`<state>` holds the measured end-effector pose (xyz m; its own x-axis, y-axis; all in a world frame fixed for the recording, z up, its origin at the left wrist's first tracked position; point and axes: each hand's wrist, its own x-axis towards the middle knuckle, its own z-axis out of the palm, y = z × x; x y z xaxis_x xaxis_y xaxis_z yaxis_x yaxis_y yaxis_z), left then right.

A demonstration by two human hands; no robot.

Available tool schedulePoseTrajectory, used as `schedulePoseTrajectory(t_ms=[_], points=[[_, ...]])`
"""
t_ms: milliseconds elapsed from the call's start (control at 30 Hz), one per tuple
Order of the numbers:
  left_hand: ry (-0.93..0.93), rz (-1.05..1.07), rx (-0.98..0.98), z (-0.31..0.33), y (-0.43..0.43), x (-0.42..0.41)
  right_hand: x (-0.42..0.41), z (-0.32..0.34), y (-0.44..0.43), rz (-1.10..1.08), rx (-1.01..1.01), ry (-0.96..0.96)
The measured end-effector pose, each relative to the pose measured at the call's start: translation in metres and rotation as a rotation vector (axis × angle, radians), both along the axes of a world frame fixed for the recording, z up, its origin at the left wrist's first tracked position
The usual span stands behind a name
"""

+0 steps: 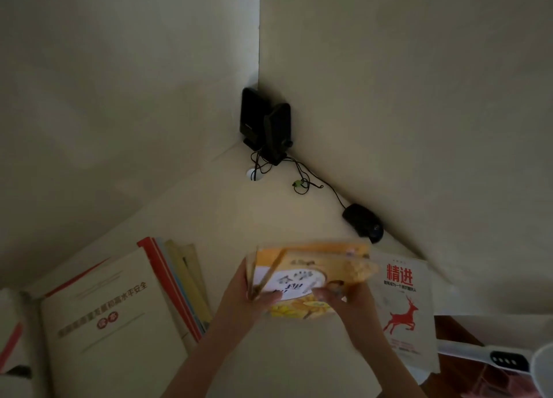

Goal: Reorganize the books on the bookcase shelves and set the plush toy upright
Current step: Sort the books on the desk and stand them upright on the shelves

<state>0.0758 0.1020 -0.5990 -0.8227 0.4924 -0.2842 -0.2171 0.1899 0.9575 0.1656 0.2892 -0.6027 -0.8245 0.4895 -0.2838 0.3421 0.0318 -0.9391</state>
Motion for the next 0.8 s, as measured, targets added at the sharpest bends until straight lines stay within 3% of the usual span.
schedulePoseTrajectory(t_ms=[100,200,367,600,800], points=[[0.16,-0.005,-0.011,0.001,-0.005,0.0,0.008,-0.008,-0.008,0.038,0.17,0.012],[0.158,0.07,-0.017,-0.011,-0.01,0.002,0.004,-0.012,-0.011,0.125,0.267,0.015],[-0.021,0.103,-0.171,-0.026,-0.011,0.011,-0.002,-0.011,-0.01,0.081,0.128,-0.08],[0.074,0.18,-0.207,-0.014,0.002,0.01,-0.001,-0.012,-0.005,0.103,0.083,-0.052],[0.078,0.365,-0.222,-0.021,0.008,0.022,-0.003,-0.011,0.009,0.085,0.094,-0.119]])
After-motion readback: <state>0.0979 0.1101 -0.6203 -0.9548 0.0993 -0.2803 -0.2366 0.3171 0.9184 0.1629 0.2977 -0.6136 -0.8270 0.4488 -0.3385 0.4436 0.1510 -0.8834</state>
